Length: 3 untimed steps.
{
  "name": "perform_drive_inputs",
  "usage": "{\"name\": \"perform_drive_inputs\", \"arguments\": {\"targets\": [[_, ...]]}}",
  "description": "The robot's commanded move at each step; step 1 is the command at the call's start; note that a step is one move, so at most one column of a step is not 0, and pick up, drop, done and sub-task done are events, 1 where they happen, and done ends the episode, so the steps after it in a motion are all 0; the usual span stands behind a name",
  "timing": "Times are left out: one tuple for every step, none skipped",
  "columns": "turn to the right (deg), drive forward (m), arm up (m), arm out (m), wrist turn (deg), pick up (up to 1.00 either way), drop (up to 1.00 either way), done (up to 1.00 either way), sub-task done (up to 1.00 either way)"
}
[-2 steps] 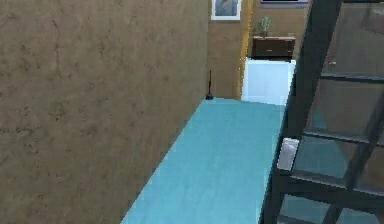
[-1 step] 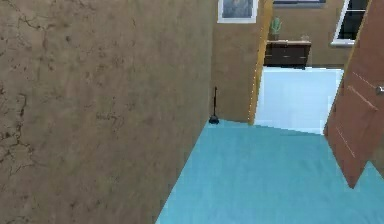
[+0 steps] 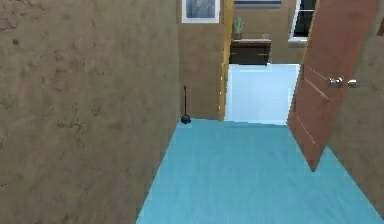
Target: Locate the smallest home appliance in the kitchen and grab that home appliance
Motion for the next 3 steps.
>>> {"name": "perform_drive_inputs", "arguments": {"targets": [[0.0,0.25,0.0,0.0,0.0,0.0,0.0,0.0,0.0],[45.0,0.0,0.0,0.0,0.0,0.0,0.0,0.0,0.0],[24.0,0.0,0.0,0.0,0.0,0.0,0.0,0.0,0.0]]}}
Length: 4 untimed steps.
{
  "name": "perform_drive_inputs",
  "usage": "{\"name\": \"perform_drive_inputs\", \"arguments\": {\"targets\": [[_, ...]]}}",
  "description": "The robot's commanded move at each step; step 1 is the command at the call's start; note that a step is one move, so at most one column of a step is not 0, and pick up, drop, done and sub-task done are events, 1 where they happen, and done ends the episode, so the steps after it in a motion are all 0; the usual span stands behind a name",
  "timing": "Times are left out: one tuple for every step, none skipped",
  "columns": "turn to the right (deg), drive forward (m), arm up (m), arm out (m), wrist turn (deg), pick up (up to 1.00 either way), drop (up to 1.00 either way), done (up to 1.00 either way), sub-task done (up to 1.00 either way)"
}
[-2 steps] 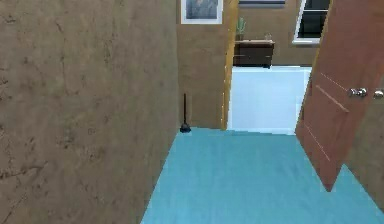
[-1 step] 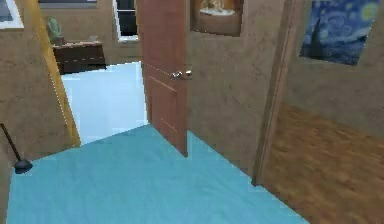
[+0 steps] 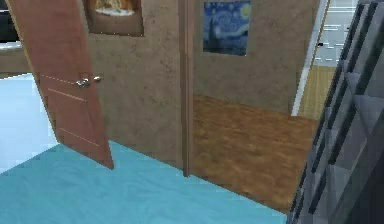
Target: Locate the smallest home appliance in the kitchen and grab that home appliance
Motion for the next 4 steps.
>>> {"name": "perform_drive_inputs", "arguments": {"targets": [[0.0,0.55,0.0,0.0,0.0,0.0,0.0,0.0,0.0],[27.0,0.0,0.0,0.0,0.0,0.0,0.0,0.0,0.0],[0.0,1.0,0.0,0.0,0.0,0.0,0.0,0.0,0.0],[21.0,0.0,0.0,0.0,0.0,0.0,0.0,0.0,0.0]]}}
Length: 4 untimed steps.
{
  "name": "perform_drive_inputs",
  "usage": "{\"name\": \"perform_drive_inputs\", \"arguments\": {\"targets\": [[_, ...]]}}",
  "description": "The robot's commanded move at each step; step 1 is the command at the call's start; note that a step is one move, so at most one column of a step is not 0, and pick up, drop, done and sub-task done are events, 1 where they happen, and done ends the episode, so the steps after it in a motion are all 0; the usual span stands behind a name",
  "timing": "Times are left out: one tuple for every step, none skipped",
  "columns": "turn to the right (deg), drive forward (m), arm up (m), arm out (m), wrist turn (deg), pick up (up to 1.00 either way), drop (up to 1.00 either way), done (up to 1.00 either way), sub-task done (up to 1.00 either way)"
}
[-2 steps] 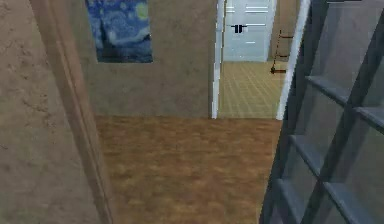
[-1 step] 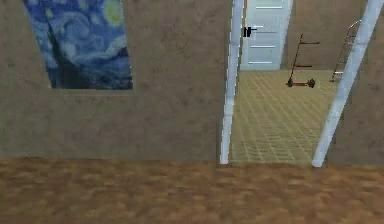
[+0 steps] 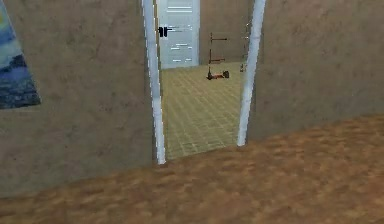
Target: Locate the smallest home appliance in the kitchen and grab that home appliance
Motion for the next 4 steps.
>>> {"name": "perform_drive_inputs", "arguments": {"targets": [[0.0,0.35,0.0,0.0,0.0,0.0,0.0,0.0,0.0],[45.0,0.0,0.0,0.0,0.0,0.0,0.0,0.0,0.0],[24.0,0.0,0.0,0.0,0.0,0.0,0.0,0.0,0.0],[0.0,1.0,0.0,0.0,0.0,0.0,0.0,0.0,0.0]]}}
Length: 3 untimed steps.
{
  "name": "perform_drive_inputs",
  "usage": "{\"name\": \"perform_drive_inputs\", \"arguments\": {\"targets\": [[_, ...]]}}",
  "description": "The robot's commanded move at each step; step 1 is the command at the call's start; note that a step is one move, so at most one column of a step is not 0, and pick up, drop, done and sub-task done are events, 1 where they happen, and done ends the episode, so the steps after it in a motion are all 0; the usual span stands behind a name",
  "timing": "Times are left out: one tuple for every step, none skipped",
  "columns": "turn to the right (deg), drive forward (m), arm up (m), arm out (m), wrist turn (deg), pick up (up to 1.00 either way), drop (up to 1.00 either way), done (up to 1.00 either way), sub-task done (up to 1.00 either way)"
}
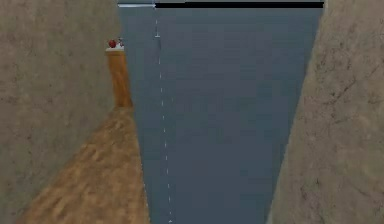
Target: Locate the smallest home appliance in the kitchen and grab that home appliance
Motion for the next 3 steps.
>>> {"name": "perform_drive_inputs", "arguments": {"targets": [[9.0,0.0,0.0,0.0,0.0,0.0,0.0,0.0,0.0],[0.0,0.2,0.0,0.0,0.0,0.0,0.0,0.0,0.0],[-45.0,0.0,0.0,0.0,0.0,0.0,0.0,0.0,0.0]]}}
